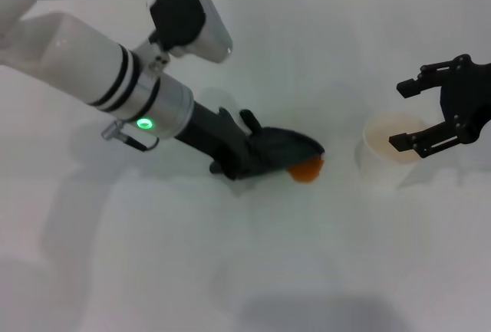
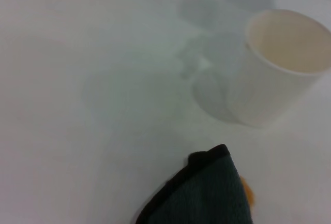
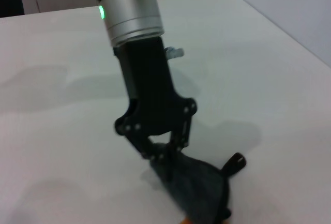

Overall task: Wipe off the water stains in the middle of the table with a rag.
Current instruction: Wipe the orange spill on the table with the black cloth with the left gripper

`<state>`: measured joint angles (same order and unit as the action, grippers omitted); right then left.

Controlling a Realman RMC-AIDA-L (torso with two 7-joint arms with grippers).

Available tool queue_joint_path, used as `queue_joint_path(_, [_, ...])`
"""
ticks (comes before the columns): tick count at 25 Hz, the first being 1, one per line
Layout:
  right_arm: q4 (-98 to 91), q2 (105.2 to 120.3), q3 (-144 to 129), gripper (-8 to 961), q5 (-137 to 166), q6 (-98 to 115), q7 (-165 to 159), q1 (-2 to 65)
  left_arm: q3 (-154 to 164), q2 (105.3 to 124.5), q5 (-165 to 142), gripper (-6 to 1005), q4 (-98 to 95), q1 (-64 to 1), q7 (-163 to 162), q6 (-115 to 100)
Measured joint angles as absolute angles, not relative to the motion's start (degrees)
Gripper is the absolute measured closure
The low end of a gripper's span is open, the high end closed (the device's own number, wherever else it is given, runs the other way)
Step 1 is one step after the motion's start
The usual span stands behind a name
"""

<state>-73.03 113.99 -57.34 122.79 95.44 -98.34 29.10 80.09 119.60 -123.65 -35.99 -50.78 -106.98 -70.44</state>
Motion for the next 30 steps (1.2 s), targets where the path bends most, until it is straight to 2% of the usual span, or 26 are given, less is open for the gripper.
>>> queue_joint_path(12, [-72.3,114.41,-57.6,82,122.8,93.0,-98.3,29.5,85.3,119.38,-120.5,915,-31.7,-51.3,-106.6,-67.3])
queue_joint_path(21, [-72.2,114.58,-57.8,82,122.8,92.7,-97.9,29.6,71.9,118.99,-129.0,915,-29.0,-52.4,-108.6,-59.4])
queue_joint_path(30, [-72.1,114.77,-57.9,82,122.9,92.5,-97.3,29.7,71.3,119.59,-128.8,907,-28.8,-54.0,-106.9,-57.1])
